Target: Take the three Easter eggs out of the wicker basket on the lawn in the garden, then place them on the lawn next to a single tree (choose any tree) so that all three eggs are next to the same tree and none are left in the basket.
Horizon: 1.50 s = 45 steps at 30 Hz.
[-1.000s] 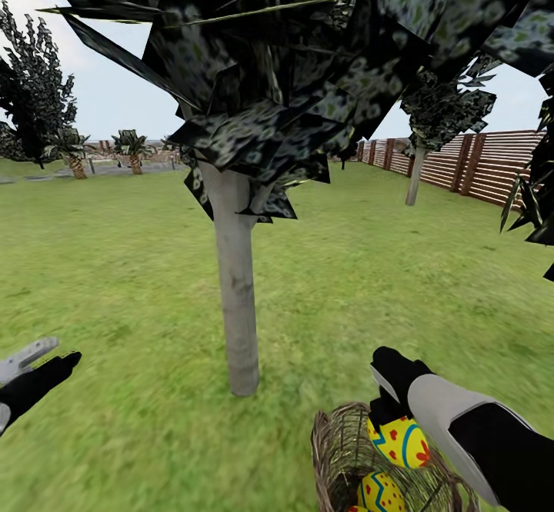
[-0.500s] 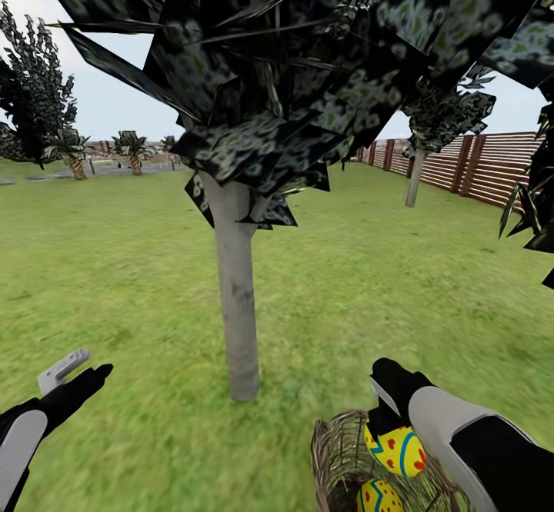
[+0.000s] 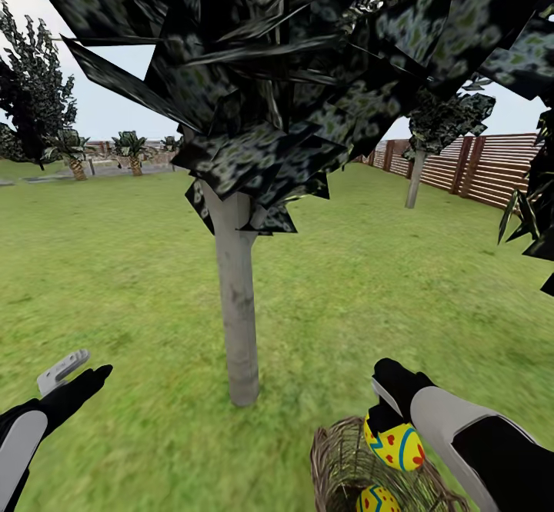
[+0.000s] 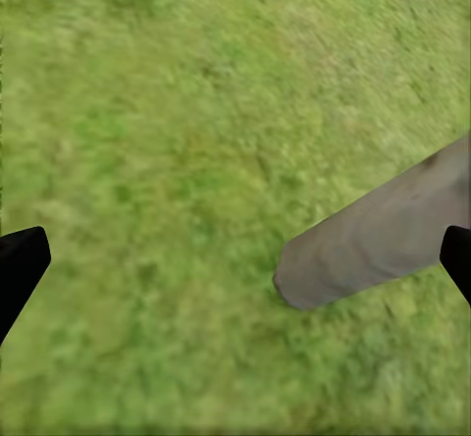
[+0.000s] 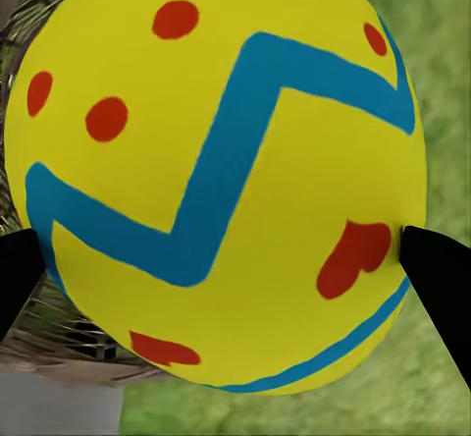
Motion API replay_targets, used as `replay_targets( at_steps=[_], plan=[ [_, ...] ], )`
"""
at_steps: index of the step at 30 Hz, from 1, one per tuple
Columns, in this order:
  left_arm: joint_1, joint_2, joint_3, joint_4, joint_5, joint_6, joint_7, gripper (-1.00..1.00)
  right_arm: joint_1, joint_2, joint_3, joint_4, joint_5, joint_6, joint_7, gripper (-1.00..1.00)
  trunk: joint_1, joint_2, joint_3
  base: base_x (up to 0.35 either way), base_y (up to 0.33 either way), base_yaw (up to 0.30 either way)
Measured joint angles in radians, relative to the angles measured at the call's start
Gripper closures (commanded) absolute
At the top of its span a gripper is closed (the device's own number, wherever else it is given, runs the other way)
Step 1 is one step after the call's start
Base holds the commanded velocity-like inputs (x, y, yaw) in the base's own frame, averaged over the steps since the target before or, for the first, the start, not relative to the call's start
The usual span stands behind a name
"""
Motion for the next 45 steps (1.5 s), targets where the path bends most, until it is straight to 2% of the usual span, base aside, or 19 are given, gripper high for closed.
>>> replay_targets(
  at_steps=[11,17,23,25,30,35,41,45],
  plan=[
    [0.000,-0.001,0.000,0.000,-0.002,0.000,0.001,-1.00,0.002,0.001,0.000,-0.002,0.000,-0.003,0.000,1.00,-0.042,0.077,0.034,0.000,0.000,0.000],
    [0.000,0.000,0.000,0.000,-0.002,0.000,0.001,-1.00,0.004,0.002,0.001,-0.001,0.001,-0.068,0.000,1.00,-0.065,0.119,0.053,0.000,0.000,0.000],
    [0.000,0.000,0.000,0.000,-0.002,-0.001,0.001,-1.00,0.004,0.015,0.003,-0.003,-0.001,-0.079,0.002,1.00,-0.088,0.161,0.072,0.000,0.000,0.000],
    [0.000,0.000,0.000,0.000,-0.002,-0.001,0.003,-1.00,0.004,0.036,0.002,-0.004,-0.003,-0.078,0.001,1.00,-0.096,0.175,0.078,0.000,0.000,0.000],
    [0.000,-0.001,0.000,0.000,-0.004,-0.005,0.007,-1.00,0.004,0.107,0.003,-0.006,-0.002,-0.078,0.000,1.00,-0.115,0.210,0.094,0.000,0.000,0.000],
    [0.000,-0.001,0.000,0.000,-0.005,-0.007,0.009,-1.00,0.004,0.156,0.004,-0.006,-0.002,-0.078,0.003,1.00,-0.134,0.245,0.110,0.000,0.000,0.000],
    [0.001,0.000,0.000,0.002,-0.005,-0.009,0.009,-1.00,0.004,0.181,0.008,-0.008,-0.001,-0.076,0.027,1.00,-0.157,0.287,0.128,0.000,0.000,0.000],
    [0.002,0.000,0.000,0.005,-0.005,-0.013,0.009,-1.00,0.004,0.197,0.009,-0.046,-0.001,-0.066,0.032,1.00,-0.173,0.315,0.141,0.000,0.000,0.000]
  ],
)
